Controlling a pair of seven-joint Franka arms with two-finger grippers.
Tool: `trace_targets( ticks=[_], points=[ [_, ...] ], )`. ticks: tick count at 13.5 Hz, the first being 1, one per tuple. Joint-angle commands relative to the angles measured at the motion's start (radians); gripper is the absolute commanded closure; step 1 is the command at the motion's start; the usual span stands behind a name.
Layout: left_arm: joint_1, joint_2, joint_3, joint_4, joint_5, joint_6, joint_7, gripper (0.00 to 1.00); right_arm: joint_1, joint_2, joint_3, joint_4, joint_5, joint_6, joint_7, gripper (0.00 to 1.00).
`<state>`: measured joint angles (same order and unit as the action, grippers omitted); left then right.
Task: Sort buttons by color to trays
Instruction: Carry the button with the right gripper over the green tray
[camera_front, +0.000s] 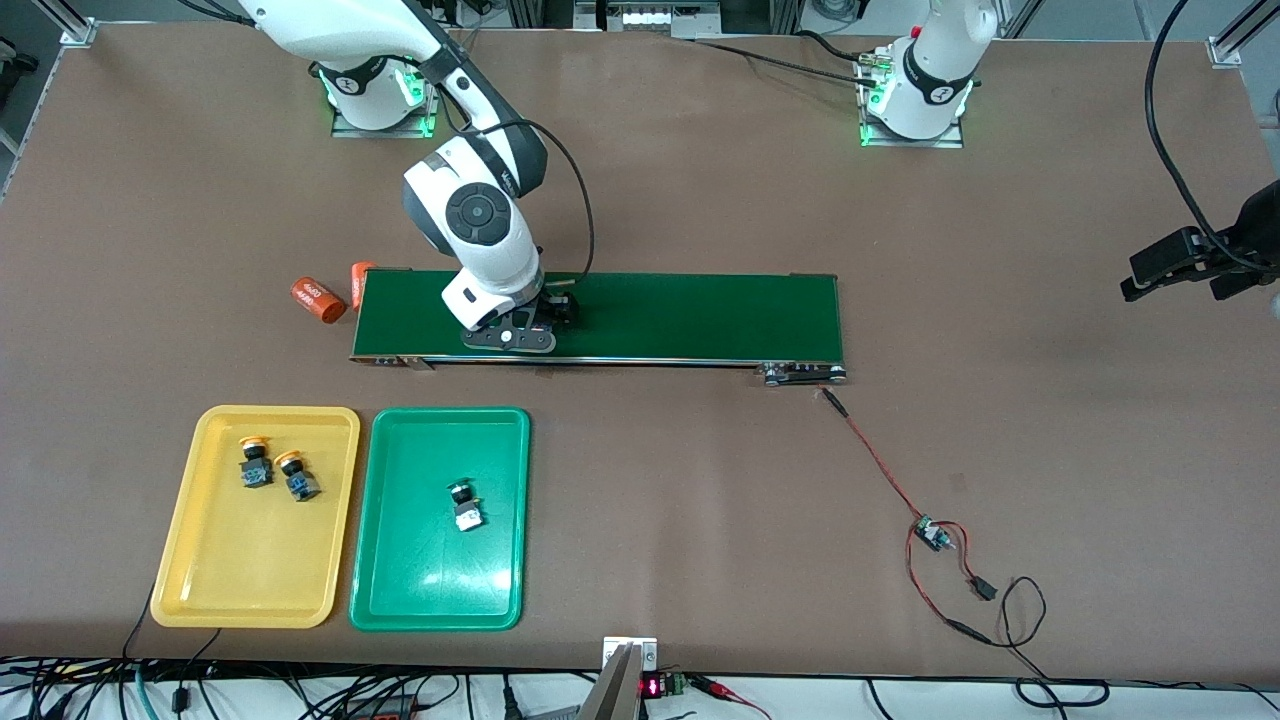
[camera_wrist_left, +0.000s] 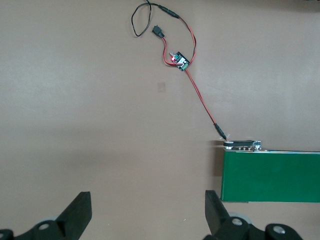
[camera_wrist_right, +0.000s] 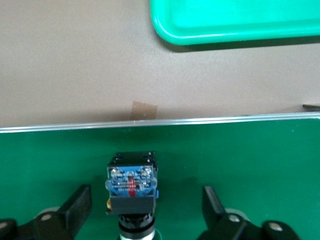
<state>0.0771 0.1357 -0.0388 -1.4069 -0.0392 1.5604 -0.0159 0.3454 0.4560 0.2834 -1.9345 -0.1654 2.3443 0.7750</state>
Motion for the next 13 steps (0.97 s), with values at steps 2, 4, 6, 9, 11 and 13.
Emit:
trace_targets(
  ticks=[2, 4, 6, 9, 11, 13],
  points=[
    [0.004, -0.001, -0.001, 0.006, 0.013, -0.006, 0.010, 0.00, -0.017, 0.006, 0.003, -0.011, -0.005, 0.024, -0.039, 0.35],
    [0.004, -0.001, -0.001, 0.006, 0.013, -0.006, 0.011, 0.00, -0.019, 0.006, 0.002, -0.011, -0.006, 0.024, -0.040, 0.58],
    [0.004, -0.001, -0.001, 0.006, 0.013, -0.006, 0.011, 0.00, -0.025, 0.006, 0.002, -0.011, -0.006, 0.021, -0.040, 0.78],
    [0.004, -0.001, -0.001, 0.006, 0.013, -0.006, 0.011, 0.00, -0.045, -0.006, 0.000, 0.000, -0.006, 0.010, -0.049, 0.88],
    [0.004, -0.001, -0.001, 0.006, 0.013, -0.006, 0.011, 0.00, -0.087, -0.037, 0.000, 0.038, -0.003, -0.046, -0.072, 0.89],
    [0.004, -0.001, -0.001, 0.006, 0.013, -0.006, 0.011, 0.00, -0.136, -0.046, -0.001, 0.176, 0.003, -0.229, -0.199, 0.89]
  ],
)
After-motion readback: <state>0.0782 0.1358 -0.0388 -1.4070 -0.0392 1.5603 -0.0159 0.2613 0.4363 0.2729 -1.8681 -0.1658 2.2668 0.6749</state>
